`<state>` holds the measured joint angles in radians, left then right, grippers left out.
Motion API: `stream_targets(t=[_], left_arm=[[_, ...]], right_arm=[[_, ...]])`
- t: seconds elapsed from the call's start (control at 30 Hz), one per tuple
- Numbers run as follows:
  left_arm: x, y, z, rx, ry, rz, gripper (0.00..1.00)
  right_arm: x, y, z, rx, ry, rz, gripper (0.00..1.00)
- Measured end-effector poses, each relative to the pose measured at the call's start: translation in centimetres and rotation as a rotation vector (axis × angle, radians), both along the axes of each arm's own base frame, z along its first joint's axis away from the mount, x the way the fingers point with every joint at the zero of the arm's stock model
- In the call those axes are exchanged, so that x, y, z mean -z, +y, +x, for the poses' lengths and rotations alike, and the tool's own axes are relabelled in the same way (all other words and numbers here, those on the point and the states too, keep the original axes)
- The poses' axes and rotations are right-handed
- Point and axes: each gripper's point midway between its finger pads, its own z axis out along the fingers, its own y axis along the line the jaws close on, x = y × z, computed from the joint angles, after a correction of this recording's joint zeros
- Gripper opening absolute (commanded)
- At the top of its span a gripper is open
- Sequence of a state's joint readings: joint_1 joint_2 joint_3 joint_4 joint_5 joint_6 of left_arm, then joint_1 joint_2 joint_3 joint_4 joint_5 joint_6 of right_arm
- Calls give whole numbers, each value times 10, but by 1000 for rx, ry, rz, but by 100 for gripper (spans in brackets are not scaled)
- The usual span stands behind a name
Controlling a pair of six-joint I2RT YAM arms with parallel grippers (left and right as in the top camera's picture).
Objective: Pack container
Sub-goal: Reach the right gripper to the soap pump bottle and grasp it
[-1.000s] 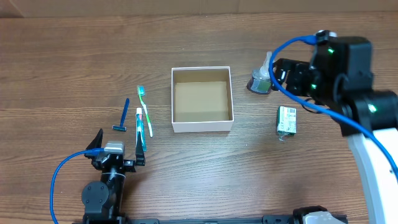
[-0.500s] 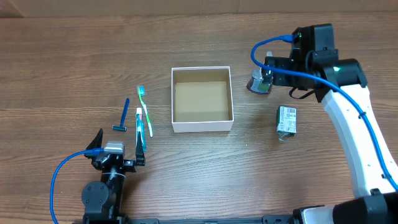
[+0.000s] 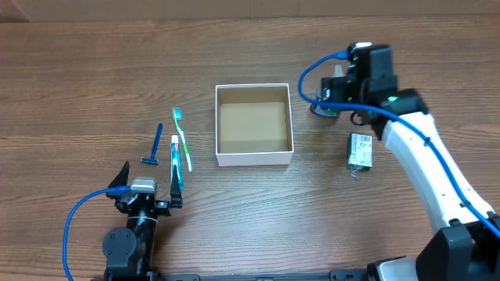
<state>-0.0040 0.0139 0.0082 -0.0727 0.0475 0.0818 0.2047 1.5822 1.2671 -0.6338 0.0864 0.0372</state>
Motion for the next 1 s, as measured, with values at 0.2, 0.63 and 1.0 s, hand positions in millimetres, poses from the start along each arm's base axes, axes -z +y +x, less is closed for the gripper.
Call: stream_targets(t=[0.2,0.63,1.0], left_arm=[[0,0,0,0,0,0,100],[0,0,0,0,0,0,100],[0,0,0,0,0,0,100]], right_arm=[[10,16,6,26,-83,-35,88],[-4,0,29,219,-230,12,87],[34,-24,37,297,-159,9,72]])
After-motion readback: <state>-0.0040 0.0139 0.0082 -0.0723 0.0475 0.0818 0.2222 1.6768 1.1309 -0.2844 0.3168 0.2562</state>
